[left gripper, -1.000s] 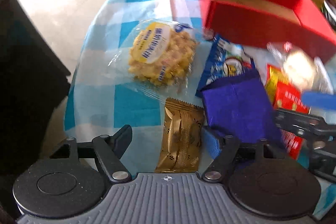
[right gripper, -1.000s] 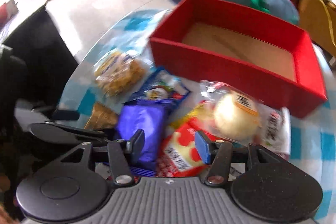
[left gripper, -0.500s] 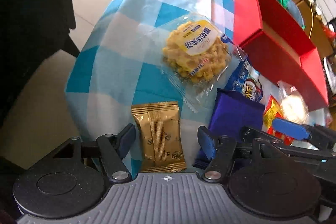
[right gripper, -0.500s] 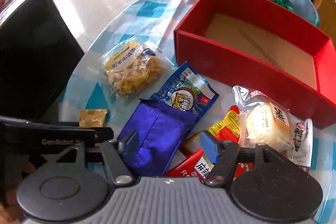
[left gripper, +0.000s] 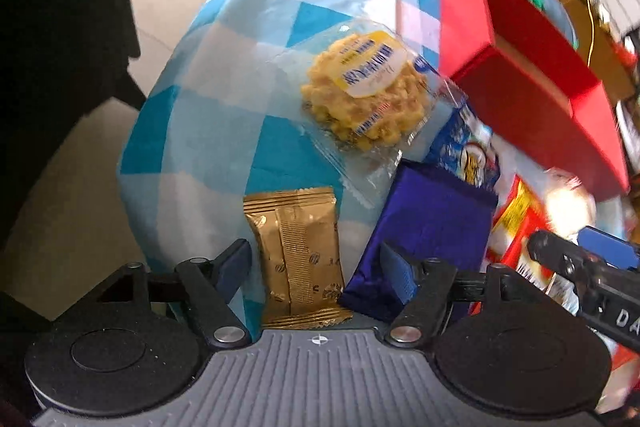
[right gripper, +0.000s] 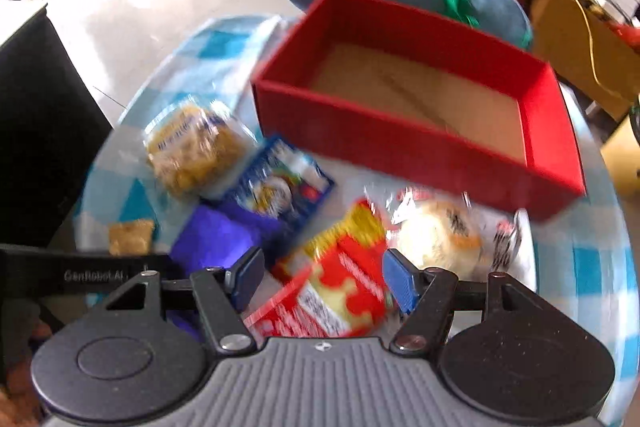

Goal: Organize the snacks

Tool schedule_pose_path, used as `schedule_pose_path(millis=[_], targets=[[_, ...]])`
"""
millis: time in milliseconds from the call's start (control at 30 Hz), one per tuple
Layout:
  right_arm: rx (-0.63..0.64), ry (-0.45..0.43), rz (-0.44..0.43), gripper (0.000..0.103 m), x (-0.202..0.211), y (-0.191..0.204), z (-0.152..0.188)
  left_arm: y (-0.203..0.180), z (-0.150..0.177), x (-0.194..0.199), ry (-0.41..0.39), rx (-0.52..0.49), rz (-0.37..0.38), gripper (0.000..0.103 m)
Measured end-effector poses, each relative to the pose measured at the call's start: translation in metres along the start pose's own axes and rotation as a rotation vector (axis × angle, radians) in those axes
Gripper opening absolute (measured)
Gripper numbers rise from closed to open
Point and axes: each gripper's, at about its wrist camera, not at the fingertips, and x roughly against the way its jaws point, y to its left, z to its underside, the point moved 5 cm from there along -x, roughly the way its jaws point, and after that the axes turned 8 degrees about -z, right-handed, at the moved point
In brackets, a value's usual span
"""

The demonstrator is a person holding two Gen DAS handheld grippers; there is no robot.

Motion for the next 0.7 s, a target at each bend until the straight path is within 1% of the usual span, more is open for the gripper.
schedule_pose_path(millis=[67,100,133,167,233,300,367,400,433,467,500,567,600,667,700], targets=[[-0.078,-0.019,-0.023,0.06,0.009,-0.01,0.01,-0.005,0.003,0.003,-0.024,-0.018,-0.012,0.072],[-0.123,-0.023,-0.034,0.06,0.012,-0.016,0.015,-0.006,0.004,0.005,-0.032,-0.024,0.003,0.062],[-0.165,-0.016,-0.038,0.06,0.013,-0.021,0.02,-0.01,0.005,0.006,-0.018,-0.024,0.058,0.051],[-0.189,-0.01,-0.046,0.06,0.012,-0.023,0.024,-0.012,0.008,0.007,-0.013,-0.03,0.073,0.052],[-0.241,-0.001,-0.047,0.06,0.003,-0.025,0.025,-0.02,0.01,0.007,-0.025,-0.061,0.059,0.051],[-0.311,0.01,-0.094,0.059,-0.01,-0.022,0.02,-0.028,0.013,0.007,-0.005,-0.069,0.099,0.05],[-0.298,0.019,-0.076,0.054,-0.023,-0.017,0.014,-0.029,0.016,0.006,0.03,-0.039,0.15,0.05],[-0.3,0.015,-0.081,0.054,-0.027,-0.016,0.013,-0.025,0.015,0.006,0.043,-0.011,0.159,0.047],[-0.315,0.009,-0.103,0.052,-0.028,-0.018,0.012,-0.02,0.013,0.004,0.052,0.019,0.173,0.048],[-0.329,0.0,-0.126,0.047,-0.026,-0.021,0.013,-0.015,0.011,0.004,0.061,0.046,0.187,0.048],[-0.346,-0.014,-0.158,0.044,-0.024,-0.026,0.015,-0.009,0.01,0.004,0.067,0.067,0.195,0.05],[-0.392,-0.031,-0.236,0.031,-0.018,-0.036,0.023,-0.007,0.01,0.003,0.079,0.064,0.219,0.053],[-0.396,-0.035,-0.259,0.025,-0.015,-0.04,0.027,-0.008,0.011,0.003,0.077,0.057,0.223,0.055],[-0.403,-0.043,-0.286,0.023,-0.007,-0.047,0.035,-0.008,0.011,0.004,0.08,0.051,0.23,0.058],[-0.398,-0.046,-0.288,0.022,-0.004,-0.049,0.038,-0.007,0.012,0.004,0.084,0.061,0.239,0.061]])
